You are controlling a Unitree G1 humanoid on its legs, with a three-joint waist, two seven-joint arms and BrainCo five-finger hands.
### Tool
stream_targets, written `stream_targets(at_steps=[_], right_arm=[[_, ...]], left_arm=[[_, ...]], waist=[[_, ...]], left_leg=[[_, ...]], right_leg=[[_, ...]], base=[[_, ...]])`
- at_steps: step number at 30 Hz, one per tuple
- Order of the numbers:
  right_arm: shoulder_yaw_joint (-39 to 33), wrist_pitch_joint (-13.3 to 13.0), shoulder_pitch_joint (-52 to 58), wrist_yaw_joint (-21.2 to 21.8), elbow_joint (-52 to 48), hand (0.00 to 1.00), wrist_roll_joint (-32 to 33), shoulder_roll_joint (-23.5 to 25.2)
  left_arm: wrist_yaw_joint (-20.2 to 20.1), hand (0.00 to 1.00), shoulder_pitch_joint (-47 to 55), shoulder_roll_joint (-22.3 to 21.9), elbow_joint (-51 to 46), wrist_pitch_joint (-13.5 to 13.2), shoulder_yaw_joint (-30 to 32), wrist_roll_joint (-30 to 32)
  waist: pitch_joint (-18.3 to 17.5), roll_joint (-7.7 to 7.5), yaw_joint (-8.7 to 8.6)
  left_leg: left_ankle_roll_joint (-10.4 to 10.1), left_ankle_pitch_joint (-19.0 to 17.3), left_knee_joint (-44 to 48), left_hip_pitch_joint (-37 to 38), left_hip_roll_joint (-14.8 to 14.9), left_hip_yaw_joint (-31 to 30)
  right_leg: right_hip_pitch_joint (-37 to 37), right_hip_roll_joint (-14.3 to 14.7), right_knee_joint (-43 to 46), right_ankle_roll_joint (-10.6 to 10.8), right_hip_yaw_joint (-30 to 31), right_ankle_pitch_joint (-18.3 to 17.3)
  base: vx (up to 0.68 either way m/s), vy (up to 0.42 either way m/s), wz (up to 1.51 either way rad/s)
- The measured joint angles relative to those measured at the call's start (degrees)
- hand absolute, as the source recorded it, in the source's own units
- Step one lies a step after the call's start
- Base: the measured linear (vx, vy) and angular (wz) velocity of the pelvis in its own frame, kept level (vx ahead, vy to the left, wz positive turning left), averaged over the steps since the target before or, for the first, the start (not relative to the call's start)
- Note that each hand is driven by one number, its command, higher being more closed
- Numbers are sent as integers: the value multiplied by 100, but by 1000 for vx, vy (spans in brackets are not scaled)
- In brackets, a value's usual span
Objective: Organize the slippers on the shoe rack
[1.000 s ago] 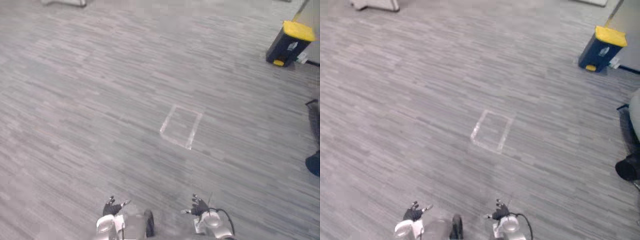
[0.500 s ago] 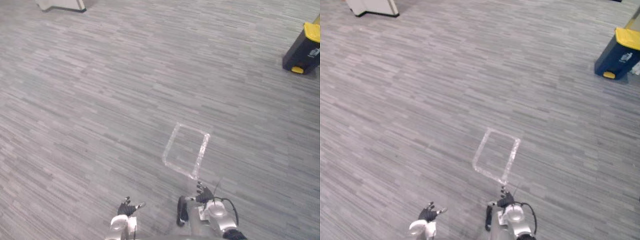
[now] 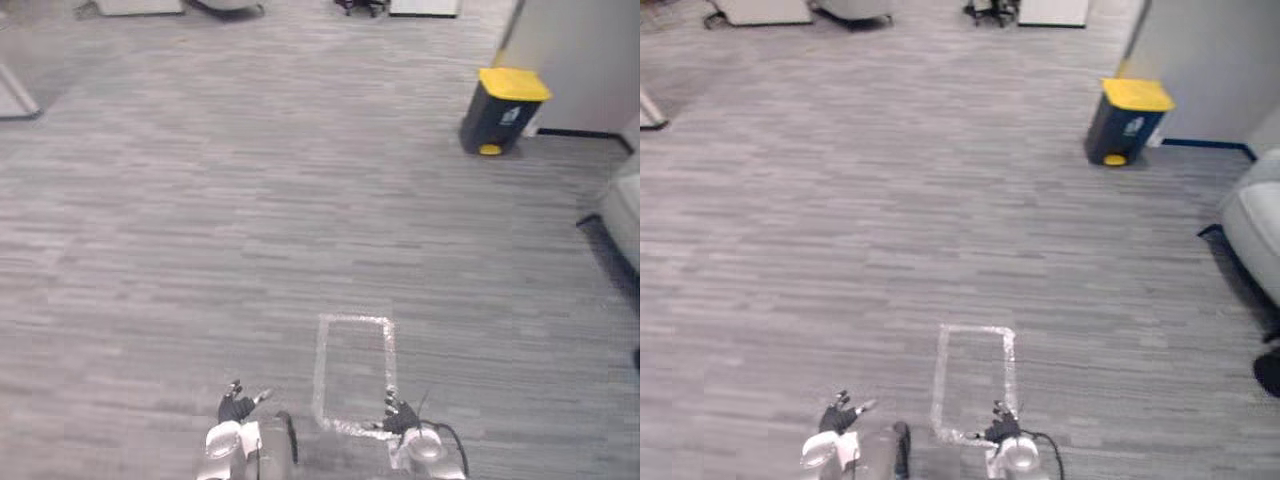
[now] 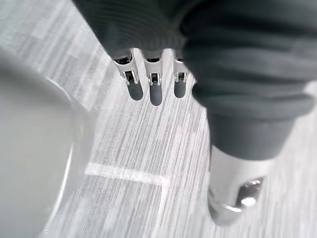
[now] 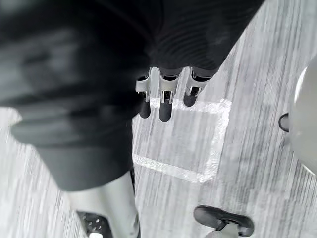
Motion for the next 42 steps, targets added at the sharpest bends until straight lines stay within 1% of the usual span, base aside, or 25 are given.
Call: stream_targets(at_steps=[1, 2, 3, 4, 6, 8, 11, 12, 13, 15, 17, 18, 19, 22, 26, 28, 30, 31, 32, 35, 37, 38, 40, 41, 42], right_arm=[[16, -7, -42, 15, 39, 0, -4, 8], [16, -7, -42, 15, 39, 0, -4, 8], [16, -17, -170, 56, 169, 0, -7, 18], [24, -26, -248, 96, 194, 0, -16, -24], [102, -55, -314, 103, 237, 0, -91, -109], [243, -68, -421, 104, 262, 0, -226, -207], [242, -68, -512, 101, 339, 0, -230, -280], [239, -83, -489, 112, 347, 0, -242, -345], [237, -92, -515, 109, 352, 0, -242, -383], [117, -102, -535, 106, 348, 0, -232, -550], [-59, -96, -503, 93, 350, 0, -231, -573], [-93, -89, -420, 93, 328, 0, -228, -608], [-105, -92, -377, 93, 321, 0, -225, -617], [-119, -50, -332, 84, 335, 0, -224, -610], [-160, -19, -297, 80, 328, 0, -215, -577], [-163, -22, -297, 32, 305, 0, -214, -540], [-163, -21, -290, -9, 303, 0, -213, -540], [-163, -20, -283, -20, 314, 0, -213, -558], [-164, -18, -277, -24, 326, 0, -213, -539], [-155, -23, -7, -8, 185, 0, -219, -295], [-146, -18, -6, 7, 192, 0, -221, -187], [-135, -26, -85, 47, 236, 0, -225, -65], [-84, -53, -193, 75, 379, 0, -228, -55], [51, -64, -259, 102, 524, 0, -231, -73], [63, -71, -312, 105, 603, 0, -232, -101]], left_arm=[[1, 0, 41, 42, 91, 4, 9, -2], [1, 0, 41, 42, 91, 4, 9, -2], [5, 0, 102, 86, 217, 15, -22, -2], [4, 0, 108, 125, 369, 38, -166, -3], [0, 0, 126, 143, 545, 69, -378, -2], [-8, 0, 101, 228, 622, 117, -630, 5], [-19, 0, 87, 275, 685, 124, -681, 4], [-21, 0, 59, 328, 747, 134, -697, 0], [-23, 0, 50, 298, 756, 140, -723, 4], [-77, 0, 2, 151, 783, 124, -794, 23], [-144, 0, -50, 99, 784, 127, -794, 71], [-158, 0, -77, 44, 744, 129, -785, 88], [-155, 0, -59, 57, 672, 120, -753, 109], [-154, 0, 11, 52, 535, 118, -540, 110], [-142, 0, 67, 58, 476, 112, -461, 109], [-141, 0, 61, 42, 450, 105, -437, 108], [-130, 0, 63, 12, 437, 98, -380, 104], [-119, 0, 101, -20, 452, 87, -377, 92], [-120, 0, 112, -8, 451, 78, -365, 80], [-112, 0, 238, 119, 367, 20, -200, 57], [-107, 0, 219, 124, 360, 15, -155, 57], [-101, 0, 226, 153, 410, 13, -186, 57], [-105, 0, 212, 194, 506, 16, -334, 30], [-116, 0, 191, 268, 586, 10, -570, 1], [-125, 0, 141, 297, 626, 8, -672, -2]], waist=[[15, 33, 26], [15, 33, 26], [37, 86, 44], [106, 222, 23], [89, 341, -24], [79, 342, -30], [90, 293, -66], [80, 234, -109], [79, 359, -88], [81, 595, -229], [79, 619, -311], [92, 612, -296], [92, 620, -253], [113, 605, -163], [151, 533, -65], [154, 525, -14], [144, 541, -4], [95, 610, -3], [74, 613, -6], [-120, 238, 71], [-139, 183, 136], [-125, 201, 136], [-104, 239, 87], [-110, 239, 72], [-112, 248, 70]], left_leg=[[150, -175, 7, 351, 33, 394], [150, -175, 7, 351, 33, 394], [297, -273, -308, 991, 60, 857], [298, -272, -625, 1470, 63, 1008], [299, -272, -1117, 2017, 108, 1198], [297, -270, -1457, 2318, 157, 1560], [294, -270, -1628, 2575, 87, 1768], [203, -327, -1629, 2737, -45, 1686], [197, -331, -1616, 2776, 18, 1664], [38, -170, -1251, 2692, 160, 1274], [-113, -25, -513, 2501, 337, 1175], [-326, 238, 436, 2224, 539, 1110], [-309, 537, 1189, 1921, 687, 1088], [-143, -28, 2367, 1221, 823, 998], [21, -442, 1158, 594, 363, 461], [-27, -330, -353, 426, -46, -730], [-66, -15, -868, 385, -107, -1232], [-125, 502, -983, 437, 10, -1208], [-149, 591, -938, 471, 15, -1167], [60, 328, -1049, 751, -128, -310], [107, 286, -1147, 924, -110, 42], [130, 290, -1356, 1252, -99, 465], [131, 291, -1472, 1477, -62, 683], [132, 291, -1588, 1657, -35, 850], [132, 291, -1653, 1698, -30, 854]], right_leg=[[-350, -45, 859, 309, 58, 187], [-350, -45, 859, 309, 58, 187], [-1003, -197, 2193, 606, -362, 375], [-1320, -276, 2685, 227, -1027, 141], [-1643, -257, 2665, -213, -2100, -154], [-2095, -233, 2021, -353, -3390, -198], [-2386, 47, 698, -713, -4187, 404], [-2291, 186, 288, -1288, -4162, 881], [-2268, 273, 268, -1299, -4165, 919], [-2072, 475, 79, -1233, -4086, 730], [-1784, 612, -131, -1168, -4087, 634], [-1524, 743, -359, -1126, -3986, 574], [-1367, 826, -485, -1129, -3844, 549], [-996, 941, -671, -1156, -3391, 486], [-615, 913, -857, -1026, -2492, 523], [-558, 892, -901, -843, -1825, 477], [-548, 913, -819, -664, -1470, 375], [-551, 1004, -709, -515, -1240, 249], [-535, 999, -670, -461, -1146, 198], [-656, 600, -466, -115, -760, 32], [-801, 445, -236, 40, -1074, 41], [-995, 189, 60, 163, -1795, 82], [-965, -41, 64, 152, -2623, 96], [-879, -223, -257, -22, -3490, 350], [-849, -198, -375, -63, -3671, 394]], base=[[514, 246, -93], [452, 201, -156], [347, 169, -147], [393, 204, -172], [317, 145, -101], [328, 90, -75], [410, 14, -54], [354, -19, -46], [403, -25, -64], [392, -63, -37], [292, -78, -3], [223, -50, -24], [215, -28, -56], [226, 15, -88], [238, 94, -127], [168, 178, -135], [266, 298, -113], [245, 270, -107], [256, 331, -89], [231, 302, -94], [204, 239, -125], [175, 172, -125], [126, 100, -103], [108, -6, -69], [127, -15, -69]])
